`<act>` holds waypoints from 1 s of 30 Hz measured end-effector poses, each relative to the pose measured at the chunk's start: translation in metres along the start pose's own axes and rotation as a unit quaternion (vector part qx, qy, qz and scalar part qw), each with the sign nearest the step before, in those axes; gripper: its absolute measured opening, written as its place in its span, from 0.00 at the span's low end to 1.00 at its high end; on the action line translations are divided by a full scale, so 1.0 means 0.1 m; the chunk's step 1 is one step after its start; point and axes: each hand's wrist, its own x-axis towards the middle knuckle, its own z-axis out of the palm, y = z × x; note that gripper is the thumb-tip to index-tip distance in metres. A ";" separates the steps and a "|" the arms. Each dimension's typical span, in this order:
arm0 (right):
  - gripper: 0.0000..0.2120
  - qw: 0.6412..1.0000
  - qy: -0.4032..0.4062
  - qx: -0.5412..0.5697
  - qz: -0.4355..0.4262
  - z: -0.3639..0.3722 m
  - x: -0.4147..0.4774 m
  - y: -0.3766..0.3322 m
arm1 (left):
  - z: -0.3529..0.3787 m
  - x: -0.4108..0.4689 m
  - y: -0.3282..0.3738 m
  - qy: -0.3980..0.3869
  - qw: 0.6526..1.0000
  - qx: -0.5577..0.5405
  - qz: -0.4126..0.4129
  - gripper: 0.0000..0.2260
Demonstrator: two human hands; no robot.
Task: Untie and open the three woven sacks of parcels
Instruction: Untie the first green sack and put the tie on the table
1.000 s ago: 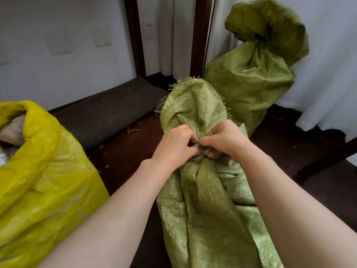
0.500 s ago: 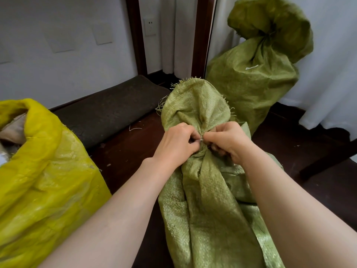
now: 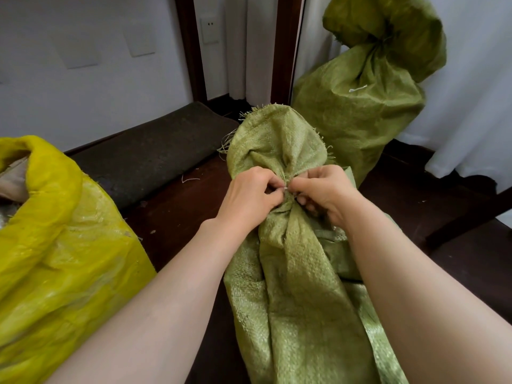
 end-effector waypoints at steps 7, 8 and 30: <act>0.05 0.994 -0.030 -0.036 -0.094 -0.17 0.00 -0.05 | 0.01 0.05 0.01 -0.074 0.971 -0.205 -0.098 0.13; 0.06 0.993 -0.025 -0.044 -0.110 -0.17 0.01 -0.07 | 0.00 0.04 0.02 -0.067 0.971 -0.210 -0.088 0.14; 0.13 0.983 -0.105 0.007 -0.153 -0.29 -0.04 -0.18 | -0.22 0.06 0.08 -0.070 0.942 -0.327 -0.028 0.29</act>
